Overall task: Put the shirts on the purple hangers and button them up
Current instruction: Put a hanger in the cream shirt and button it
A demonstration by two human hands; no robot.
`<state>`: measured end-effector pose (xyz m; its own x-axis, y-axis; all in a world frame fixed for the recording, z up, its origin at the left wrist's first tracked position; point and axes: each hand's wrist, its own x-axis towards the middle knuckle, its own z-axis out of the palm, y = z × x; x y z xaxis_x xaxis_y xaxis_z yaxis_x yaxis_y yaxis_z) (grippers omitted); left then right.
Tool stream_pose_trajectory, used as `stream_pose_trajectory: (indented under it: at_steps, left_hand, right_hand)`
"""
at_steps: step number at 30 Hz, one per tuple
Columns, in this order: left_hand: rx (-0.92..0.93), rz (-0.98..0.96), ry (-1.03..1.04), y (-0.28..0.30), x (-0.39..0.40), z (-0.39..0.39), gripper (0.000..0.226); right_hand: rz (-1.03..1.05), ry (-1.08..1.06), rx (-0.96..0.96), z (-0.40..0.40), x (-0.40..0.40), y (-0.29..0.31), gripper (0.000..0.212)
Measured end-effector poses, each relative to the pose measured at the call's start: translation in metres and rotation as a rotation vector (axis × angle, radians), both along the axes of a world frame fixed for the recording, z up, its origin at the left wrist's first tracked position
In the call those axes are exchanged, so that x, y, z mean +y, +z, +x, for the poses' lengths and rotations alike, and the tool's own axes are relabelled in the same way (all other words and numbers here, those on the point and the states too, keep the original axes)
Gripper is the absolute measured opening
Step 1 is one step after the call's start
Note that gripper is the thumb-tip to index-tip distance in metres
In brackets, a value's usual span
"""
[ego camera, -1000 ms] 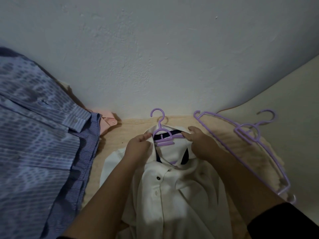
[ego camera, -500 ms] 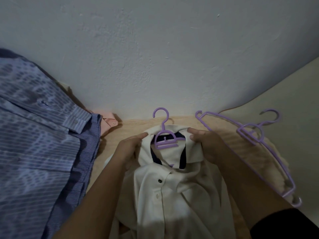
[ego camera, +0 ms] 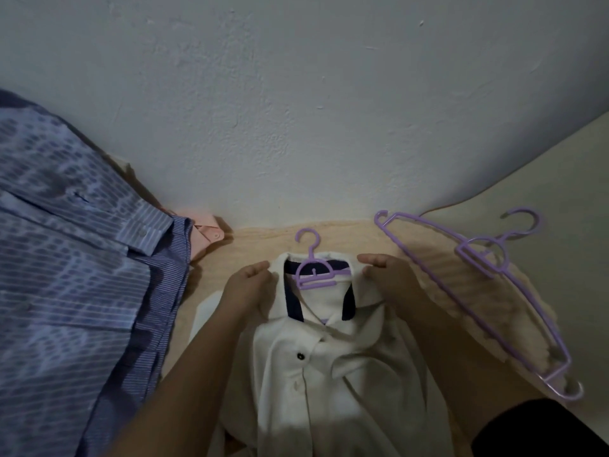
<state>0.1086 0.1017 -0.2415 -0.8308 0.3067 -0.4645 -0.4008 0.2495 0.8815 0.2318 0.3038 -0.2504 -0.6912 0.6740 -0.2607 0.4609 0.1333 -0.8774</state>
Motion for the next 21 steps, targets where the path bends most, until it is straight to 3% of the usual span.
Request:
stream_pose_trajectory:
  at_steps: [4, 10, 17, 21]
  left_hand:
    - [0.064, 0.011, 0.011, -0.003, 0.004, 0.004, 0.028]
    - [0.296, -0.059, -0.049, -0.009, 0.020, -0.013, 0.031]
    - [0.328, -0.151, -0.150, -0.031, 0.036, -0.028, 0.031]
    - [0.368, -0.274, -0.195, -0.039, 0.039, -0.030, 0.049]
  right_hand:
    - [0.400, 0.077, -0.008, -0.017, -0.005, -0.004, 0.049]
    - [0.790, 0.166, 0.240, -0.066, -0.008, -0.009, 0.033]
    - [0.641, 0.614, -0.301, -0.111, 0.010, -0.005, 0.087]
    - [0.638, 0.748, -0.429, -0.123, 0.017, -0.016, 0.094]
